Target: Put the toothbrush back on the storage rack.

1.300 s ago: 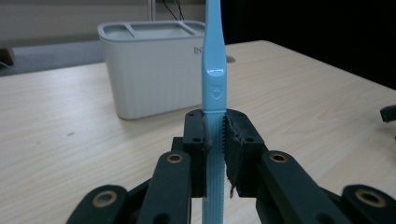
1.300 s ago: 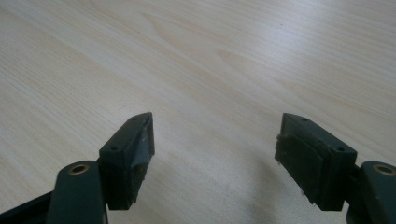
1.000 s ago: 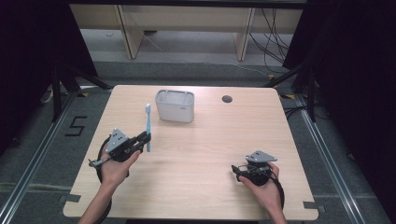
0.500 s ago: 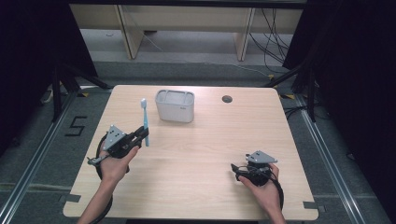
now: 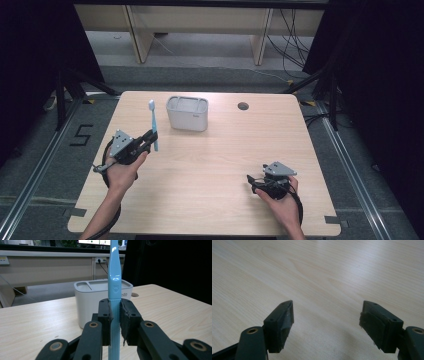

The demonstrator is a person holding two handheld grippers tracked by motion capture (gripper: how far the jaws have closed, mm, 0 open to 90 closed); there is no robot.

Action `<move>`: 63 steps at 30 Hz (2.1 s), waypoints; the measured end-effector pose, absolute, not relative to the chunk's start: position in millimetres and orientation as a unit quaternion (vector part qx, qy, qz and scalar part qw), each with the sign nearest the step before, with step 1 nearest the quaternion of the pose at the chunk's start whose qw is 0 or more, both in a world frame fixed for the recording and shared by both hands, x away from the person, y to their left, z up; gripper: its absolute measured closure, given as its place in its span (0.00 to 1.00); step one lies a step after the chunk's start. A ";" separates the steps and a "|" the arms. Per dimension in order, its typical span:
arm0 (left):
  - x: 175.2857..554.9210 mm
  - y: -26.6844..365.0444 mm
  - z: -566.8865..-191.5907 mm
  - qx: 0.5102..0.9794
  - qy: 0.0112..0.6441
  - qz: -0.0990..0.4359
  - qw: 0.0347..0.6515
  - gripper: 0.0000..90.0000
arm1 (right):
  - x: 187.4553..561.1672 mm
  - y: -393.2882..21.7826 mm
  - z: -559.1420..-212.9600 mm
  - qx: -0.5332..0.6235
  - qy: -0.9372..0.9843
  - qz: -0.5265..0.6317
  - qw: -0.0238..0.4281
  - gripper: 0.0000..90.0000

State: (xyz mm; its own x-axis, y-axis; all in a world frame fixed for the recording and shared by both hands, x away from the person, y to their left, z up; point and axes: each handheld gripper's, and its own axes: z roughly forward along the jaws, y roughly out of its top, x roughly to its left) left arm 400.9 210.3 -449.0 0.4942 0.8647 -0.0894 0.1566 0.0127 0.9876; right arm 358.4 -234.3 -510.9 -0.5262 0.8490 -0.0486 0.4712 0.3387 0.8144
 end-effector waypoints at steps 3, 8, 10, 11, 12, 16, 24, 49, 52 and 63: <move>403.9 209.7 -446.8 0.635 0.401 0.303 0.587 0.87 | 358.4 -234.2 -511.3 0.421 0.782 0.391 0.242 0.30; 408.4 208.1 -444.2 0.634 0.398 0.305 0.588 0.87 | 357.8 -234.0 -511.5 0.428 0.779 0.392 0.239 0.30; 410.6 207.9 -443.4 0.635 0.396 0.307 0.588 0.87 | 357.7 -234.2 -511.3 0.428 0.780 0.392 0.236 0.30; 411.8 207.4 -442.8 0.634 0.397 0.307 0.589 0.87 | 358.1 -234.5 -511.3 0.426 0.781 0.391 0.237 0.30; 413.1 207.4 -442.0 0.634 0.397 0.307 0.588 0.87 | 357.2 -233.5 -511.4 0.432 0.778 0.391 0.234 0.30; 419.5 206.3 -437.3 0.631 0.396 0.310 0.591 0.87 | 358.7 -234.6 -511.6 0.421 0.781 0.391 0.245 0.30; 432.4 203.7 -429.3 0.628 0.393 0.319 0.591 0.87 | 357.9 -233.3 -512.2 0.427 0.779 0.391 0.241 0.30; 465.6 197.9 -414.5 0.616 0.384 0.340 0.598 0.87 | 358.2 -234.9 -512.5 0.427 0.777 0.393 0.243 0.30; 469.3 197.3 -413.1 0.612 0.383 0.342 0.601 0.87 | 358.4 -234.8 -512.6 0.427 0.778 0.393 0.242 0.30; 479.2 194.6 -409.2 0.610 0.384 0.344 0.602 0.87 | 358.7 -235.9 -512.0 0.429 0.778 0.392 0.242 0.30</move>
